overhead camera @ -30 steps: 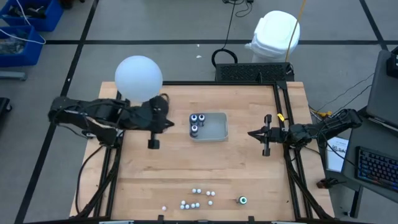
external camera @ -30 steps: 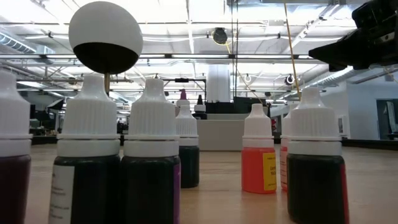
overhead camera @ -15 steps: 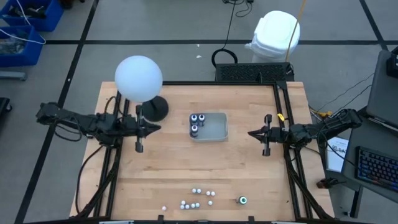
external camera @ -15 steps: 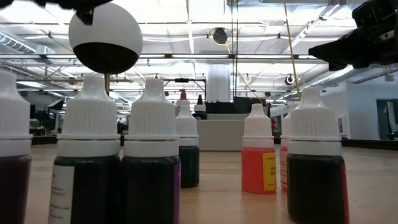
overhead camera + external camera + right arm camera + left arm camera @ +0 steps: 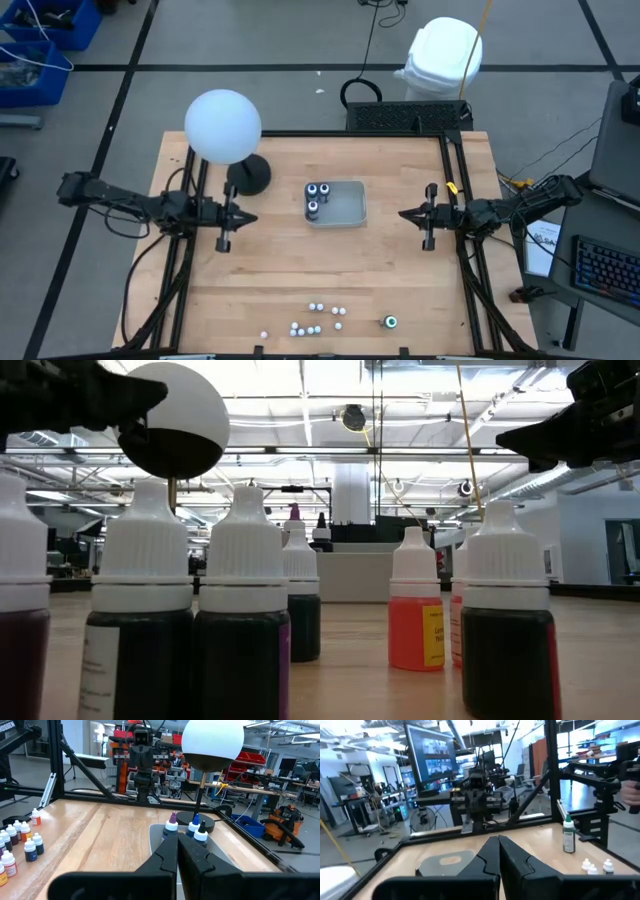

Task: Pick & Place food coloring
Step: Put the large green food coloring bottle into the gray bin

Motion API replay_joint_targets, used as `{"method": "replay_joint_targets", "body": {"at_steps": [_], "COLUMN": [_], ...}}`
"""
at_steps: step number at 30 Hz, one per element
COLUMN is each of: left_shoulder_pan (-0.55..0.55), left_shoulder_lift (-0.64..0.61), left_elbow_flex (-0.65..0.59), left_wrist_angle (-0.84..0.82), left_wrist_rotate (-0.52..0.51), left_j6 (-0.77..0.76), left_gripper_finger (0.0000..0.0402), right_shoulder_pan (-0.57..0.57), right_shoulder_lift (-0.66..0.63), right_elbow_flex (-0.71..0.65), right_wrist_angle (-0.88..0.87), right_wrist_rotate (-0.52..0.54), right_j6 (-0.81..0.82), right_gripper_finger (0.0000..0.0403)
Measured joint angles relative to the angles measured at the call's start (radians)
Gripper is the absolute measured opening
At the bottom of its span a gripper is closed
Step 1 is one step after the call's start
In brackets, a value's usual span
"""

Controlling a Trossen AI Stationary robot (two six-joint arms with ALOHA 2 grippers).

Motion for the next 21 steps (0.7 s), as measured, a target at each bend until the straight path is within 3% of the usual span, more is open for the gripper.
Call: {"method": "replay_joint_targets", "body": {"at_steps": [6, 11, 21], "left_shoulder_pan": [0.049, 0.049, 0.049], "left_shoulder_lift": [0.001, 0.001, 0.002], "left_elbow_flex": [-0.031, -0.066, -0.088], "left_wrist_angle": [0.001, 0.004, -0.044], "left_wrist_rotate": [0.136, 0.082, 0.077], "left_j6": [-0.073, -0.079, -0.069], "left_gripper_finger": [0.0003, 0.0002, 0.0022], "right_shoulder_pan": [0.000, 0.000, 0.000], "right_shoulder_lift": [0.000, 0.000, 0.000], "right_elbow_flex": [0.000, 0.000, 0.000], "right_wrist_angle": [-0.001, -0.001, -0.008], "right_wrist_rotate": [0.000, 0.000, 0.000], "right_j6": [0.000, 0.004, 0.019], "right_gripper_finger": [0.0000, 0.0000, 0.0000]}}
